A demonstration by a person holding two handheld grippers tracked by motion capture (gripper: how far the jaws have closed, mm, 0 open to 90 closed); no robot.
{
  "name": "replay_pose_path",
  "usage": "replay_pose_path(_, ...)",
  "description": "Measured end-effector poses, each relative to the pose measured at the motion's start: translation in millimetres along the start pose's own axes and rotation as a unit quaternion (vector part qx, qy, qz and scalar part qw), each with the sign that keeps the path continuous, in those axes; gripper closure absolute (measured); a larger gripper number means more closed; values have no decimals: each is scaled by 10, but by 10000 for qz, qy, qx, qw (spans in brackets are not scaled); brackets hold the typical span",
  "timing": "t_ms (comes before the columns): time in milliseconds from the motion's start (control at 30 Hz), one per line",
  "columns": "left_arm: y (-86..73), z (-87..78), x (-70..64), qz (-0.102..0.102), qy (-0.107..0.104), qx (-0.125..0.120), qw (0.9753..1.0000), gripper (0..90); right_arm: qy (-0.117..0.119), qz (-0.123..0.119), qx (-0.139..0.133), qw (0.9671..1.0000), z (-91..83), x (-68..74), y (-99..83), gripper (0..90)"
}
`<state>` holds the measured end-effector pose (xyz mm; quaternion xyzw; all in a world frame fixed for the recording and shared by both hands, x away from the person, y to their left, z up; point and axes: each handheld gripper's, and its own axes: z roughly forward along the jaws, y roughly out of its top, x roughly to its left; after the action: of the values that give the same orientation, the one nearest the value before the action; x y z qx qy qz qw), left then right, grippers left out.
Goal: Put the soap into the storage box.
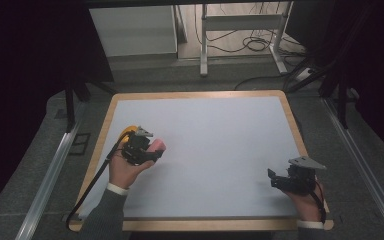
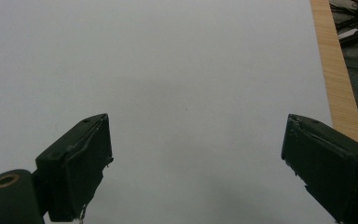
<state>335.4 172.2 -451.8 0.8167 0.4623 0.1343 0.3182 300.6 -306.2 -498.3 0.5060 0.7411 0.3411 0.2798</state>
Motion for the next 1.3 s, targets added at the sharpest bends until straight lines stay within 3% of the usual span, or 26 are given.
replay_pose_path(1300,-39,-225,431,-371,370,-146,9985,603,-5,2,44,10000,20,4,-9,81)
